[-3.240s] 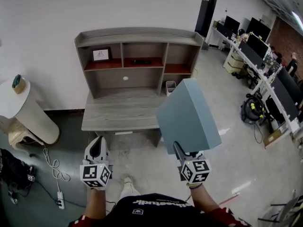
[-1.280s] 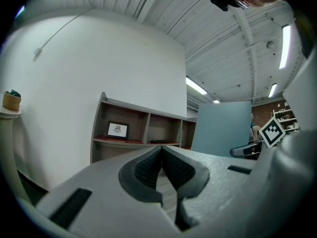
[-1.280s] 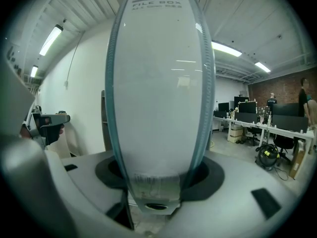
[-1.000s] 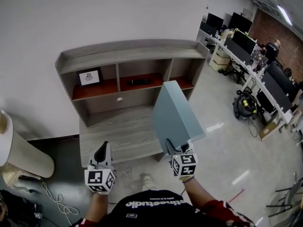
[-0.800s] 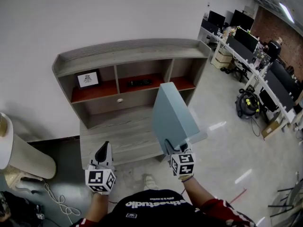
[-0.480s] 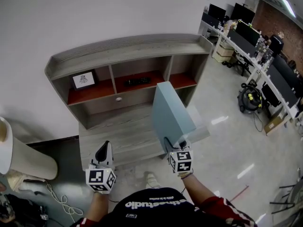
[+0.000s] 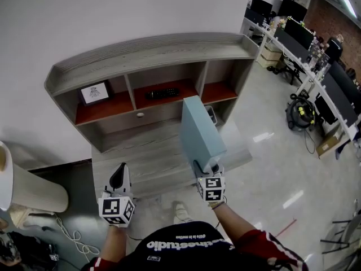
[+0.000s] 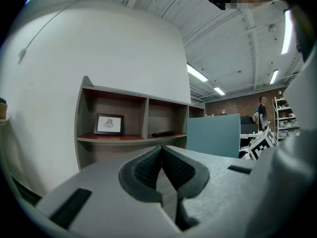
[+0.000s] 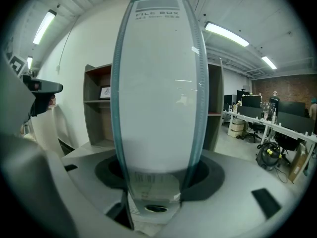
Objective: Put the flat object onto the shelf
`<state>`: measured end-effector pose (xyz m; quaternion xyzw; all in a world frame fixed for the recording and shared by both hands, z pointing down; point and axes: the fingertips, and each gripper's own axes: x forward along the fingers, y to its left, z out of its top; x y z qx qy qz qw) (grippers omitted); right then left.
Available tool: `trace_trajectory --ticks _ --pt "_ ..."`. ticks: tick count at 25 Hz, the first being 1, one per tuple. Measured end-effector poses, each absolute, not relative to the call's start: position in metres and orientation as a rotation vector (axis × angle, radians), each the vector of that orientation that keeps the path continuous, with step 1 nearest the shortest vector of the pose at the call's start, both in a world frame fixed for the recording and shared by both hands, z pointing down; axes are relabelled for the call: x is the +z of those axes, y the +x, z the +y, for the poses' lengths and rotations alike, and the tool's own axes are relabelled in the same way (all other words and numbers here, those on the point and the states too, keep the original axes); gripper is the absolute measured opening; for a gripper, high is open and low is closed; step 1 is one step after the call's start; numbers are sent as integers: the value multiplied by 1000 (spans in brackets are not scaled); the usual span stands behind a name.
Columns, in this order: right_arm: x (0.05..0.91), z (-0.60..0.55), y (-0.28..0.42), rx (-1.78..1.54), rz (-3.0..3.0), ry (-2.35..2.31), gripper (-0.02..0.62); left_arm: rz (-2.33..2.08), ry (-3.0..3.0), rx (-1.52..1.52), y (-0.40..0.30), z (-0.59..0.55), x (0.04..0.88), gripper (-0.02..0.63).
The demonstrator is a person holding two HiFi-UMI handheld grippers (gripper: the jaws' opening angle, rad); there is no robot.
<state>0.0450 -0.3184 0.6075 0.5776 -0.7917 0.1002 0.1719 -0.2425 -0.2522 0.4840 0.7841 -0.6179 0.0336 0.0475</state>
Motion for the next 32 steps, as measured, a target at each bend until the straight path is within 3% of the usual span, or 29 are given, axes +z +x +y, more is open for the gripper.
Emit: trace_trajectory --ticks 32 --pt "702 -379 52 399 -2142 1567 276 -1966 2305 169 -240 -287 503 6"
